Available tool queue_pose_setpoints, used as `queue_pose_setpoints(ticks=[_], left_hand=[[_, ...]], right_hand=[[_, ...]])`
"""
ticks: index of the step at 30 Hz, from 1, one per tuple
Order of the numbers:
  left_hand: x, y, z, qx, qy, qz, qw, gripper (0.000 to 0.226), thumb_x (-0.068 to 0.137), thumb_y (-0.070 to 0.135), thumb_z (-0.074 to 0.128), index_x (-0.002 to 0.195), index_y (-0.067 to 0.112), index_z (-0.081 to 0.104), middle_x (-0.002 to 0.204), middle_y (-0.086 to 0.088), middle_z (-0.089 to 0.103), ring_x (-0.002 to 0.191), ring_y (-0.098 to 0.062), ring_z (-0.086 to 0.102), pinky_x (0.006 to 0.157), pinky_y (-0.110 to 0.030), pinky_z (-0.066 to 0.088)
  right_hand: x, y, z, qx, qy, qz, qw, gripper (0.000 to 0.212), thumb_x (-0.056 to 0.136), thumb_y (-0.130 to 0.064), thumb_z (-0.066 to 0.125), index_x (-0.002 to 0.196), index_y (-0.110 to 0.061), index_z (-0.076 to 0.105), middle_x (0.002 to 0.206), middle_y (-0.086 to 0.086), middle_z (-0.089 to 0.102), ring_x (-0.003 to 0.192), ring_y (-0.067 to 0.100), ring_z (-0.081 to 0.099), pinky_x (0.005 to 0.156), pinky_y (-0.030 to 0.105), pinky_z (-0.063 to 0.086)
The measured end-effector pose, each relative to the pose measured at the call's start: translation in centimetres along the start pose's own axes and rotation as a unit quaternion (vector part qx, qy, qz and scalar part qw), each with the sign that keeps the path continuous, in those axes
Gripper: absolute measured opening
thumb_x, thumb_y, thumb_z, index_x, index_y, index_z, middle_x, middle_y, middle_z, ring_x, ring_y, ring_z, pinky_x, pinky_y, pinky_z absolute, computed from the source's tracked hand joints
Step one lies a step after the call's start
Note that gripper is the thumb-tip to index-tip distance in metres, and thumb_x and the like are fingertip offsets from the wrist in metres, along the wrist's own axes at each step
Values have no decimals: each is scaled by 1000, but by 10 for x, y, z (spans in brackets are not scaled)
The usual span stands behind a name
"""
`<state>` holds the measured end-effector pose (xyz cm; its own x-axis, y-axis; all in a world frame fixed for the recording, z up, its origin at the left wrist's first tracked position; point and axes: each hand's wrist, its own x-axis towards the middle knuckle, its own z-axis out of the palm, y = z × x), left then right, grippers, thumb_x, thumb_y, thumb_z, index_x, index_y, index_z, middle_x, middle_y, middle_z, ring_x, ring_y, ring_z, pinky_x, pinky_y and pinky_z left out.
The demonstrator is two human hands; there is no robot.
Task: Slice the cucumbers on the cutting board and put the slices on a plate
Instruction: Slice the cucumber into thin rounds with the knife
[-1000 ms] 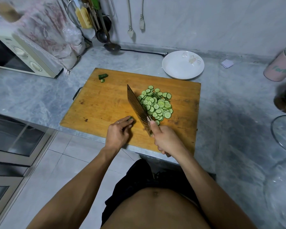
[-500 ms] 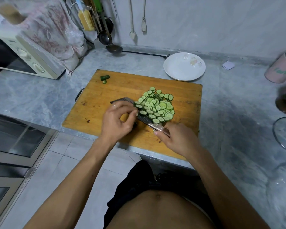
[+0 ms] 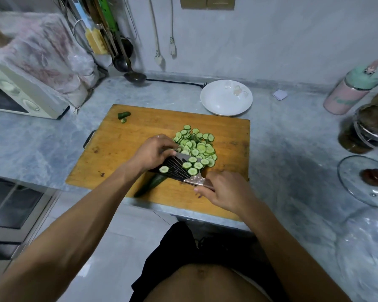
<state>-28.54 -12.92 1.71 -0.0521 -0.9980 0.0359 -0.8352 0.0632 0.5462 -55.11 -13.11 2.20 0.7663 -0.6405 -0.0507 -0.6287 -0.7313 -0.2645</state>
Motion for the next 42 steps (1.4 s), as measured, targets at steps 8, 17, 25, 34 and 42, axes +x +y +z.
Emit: queue_pose_setpoints(ticks=[8, 17, 25, 34, 42], left_hand=[[-4, -1, -26, -78, -86, -51, 992, 62, 61, 49, 78, 116, 24, 68, 122, 3, 55, 112, -11, 52, 99, -22, 38], [20, -18, -22, 6, 10, -74, 997, 33, 86, 41, 69, 115, 25, 71, 115, 0, 65, 108, -19, 57, 90, -32, 45], [27, -18, -13, -64, -33, -112, 991, 34, 84, 26, 75, 118, 25, 69, 120, -3, 64, 108, -18, 60, 94, -31, 47], [35, 7, 1, -20, 7, -51, 998, 44, 79, 56, 70, 115, 31, 68, 119, 6, 64, 107, -14, 59, 91, -34, 50], [30, 0, 20, -84, -38, -10, 996, 61, 75, 62, 68, 124, 25, 65, 117, 4, 62, 107, -12, 56, 89, -33, 50]], right_hand=[[11, 18, -3, 25, 34, -17, 999, 54, 96, -61, 47, 88, -10, 63, 73, 4, 64, 62, 23, 60, 56, 35, 45], [21, 19, -6, -9, 20, -30, 999, 55, 97, -63, 44, 90, -11, 60, 77, 5, 65, 66, 24, 61, 57, 34, 42], [25, 36, -4, -23, 61, -53, 996, 64, 92, -69, 33, 81, -12, 60, 66, 4, 62, 54, 24, 58, 49, 31, 38], [33, 39, -9, -25, 22, -53, 998, 68, 91, -72, 28, 90, -12, 60, 80, 6, 67, 68, 26, 63, 57, 33, 40], [36, 41, -6, -43, 39, -93, 994, 67, 92, -70, 31, 91, -12, 62, 82, 5, 68, 69, 25, 64, 57, 30, 36]])
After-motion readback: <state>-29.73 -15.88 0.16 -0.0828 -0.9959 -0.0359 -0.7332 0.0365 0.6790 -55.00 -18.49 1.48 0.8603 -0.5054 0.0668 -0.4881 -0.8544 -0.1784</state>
